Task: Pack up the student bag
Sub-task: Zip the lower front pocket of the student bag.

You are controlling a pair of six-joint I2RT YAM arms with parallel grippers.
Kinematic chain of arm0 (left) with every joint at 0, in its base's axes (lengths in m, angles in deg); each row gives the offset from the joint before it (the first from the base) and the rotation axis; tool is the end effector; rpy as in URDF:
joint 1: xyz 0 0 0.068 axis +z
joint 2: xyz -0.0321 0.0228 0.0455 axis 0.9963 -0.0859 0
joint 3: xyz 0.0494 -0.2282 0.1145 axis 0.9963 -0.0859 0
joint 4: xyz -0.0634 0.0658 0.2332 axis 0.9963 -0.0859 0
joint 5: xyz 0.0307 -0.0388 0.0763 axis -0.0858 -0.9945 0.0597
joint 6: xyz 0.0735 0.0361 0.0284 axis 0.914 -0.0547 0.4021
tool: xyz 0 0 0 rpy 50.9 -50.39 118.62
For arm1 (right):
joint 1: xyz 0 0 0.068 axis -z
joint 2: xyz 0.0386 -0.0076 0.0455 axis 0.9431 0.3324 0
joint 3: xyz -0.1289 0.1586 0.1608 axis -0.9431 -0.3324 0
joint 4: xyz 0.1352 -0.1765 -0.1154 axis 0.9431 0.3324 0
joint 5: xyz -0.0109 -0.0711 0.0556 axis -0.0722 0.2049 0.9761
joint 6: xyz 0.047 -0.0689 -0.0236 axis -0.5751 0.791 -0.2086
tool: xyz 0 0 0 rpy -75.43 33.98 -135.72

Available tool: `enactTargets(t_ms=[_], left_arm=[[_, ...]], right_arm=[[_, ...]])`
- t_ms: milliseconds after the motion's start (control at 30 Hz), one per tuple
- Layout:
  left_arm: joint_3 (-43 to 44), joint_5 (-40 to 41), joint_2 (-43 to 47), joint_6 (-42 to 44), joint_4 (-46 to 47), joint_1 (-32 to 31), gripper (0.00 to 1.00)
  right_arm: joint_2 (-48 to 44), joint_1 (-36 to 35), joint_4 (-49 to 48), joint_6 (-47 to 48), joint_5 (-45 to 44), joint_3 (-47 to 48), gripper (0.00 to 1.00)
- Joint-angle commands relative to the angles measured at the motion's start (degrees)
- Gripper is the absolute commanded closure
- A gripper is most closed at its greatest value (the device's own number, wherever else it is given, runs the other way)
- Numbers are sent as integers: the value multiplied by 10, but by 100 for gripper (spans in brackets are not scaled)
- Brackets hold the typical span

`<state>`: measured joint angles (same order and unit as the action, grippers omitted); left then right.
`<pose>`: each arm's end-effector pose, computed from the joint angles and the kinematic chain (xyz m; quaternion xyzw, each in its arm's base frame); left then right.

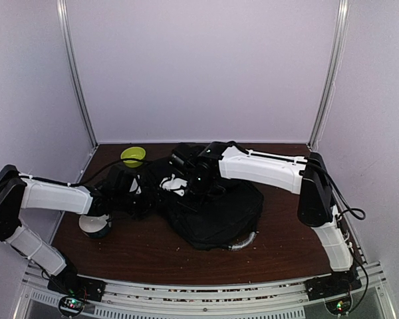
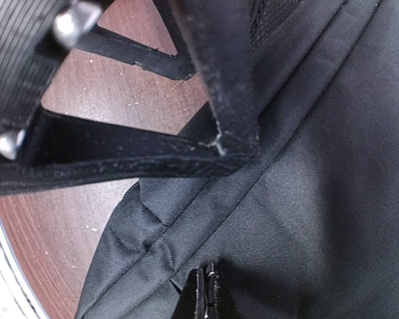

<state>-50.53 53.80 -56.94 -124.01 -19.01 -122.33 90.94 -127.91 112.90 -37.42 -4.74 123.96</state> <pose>0.2390 -0.2025 0.1401 -0.1558 0.8882 -0.3859 0.1945 0.2471 0.4135 0.1841 -0.5859 0.7803 0.1631 0.1457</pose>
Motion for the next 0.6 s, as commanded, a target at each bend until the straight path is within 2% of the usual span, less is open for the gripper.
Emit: enactTargets(t_ms=[0,233,433,567], left_arm=[[-9,-4,-7,-5,33,-4,30],[-19,-31,-14,-21,80,-9,26],[-20,-49,-24,-40,113,-14,25],[-14,-68,-47,-58,145,-15,26]], right_arm=[[-28,3,-5,-21,3,-10,100],[-88,37,-71,-81,98,-78,100],[-132,77,-208,-148,196,-178,100],[-129,88,-245,-171,225,-199,100]])
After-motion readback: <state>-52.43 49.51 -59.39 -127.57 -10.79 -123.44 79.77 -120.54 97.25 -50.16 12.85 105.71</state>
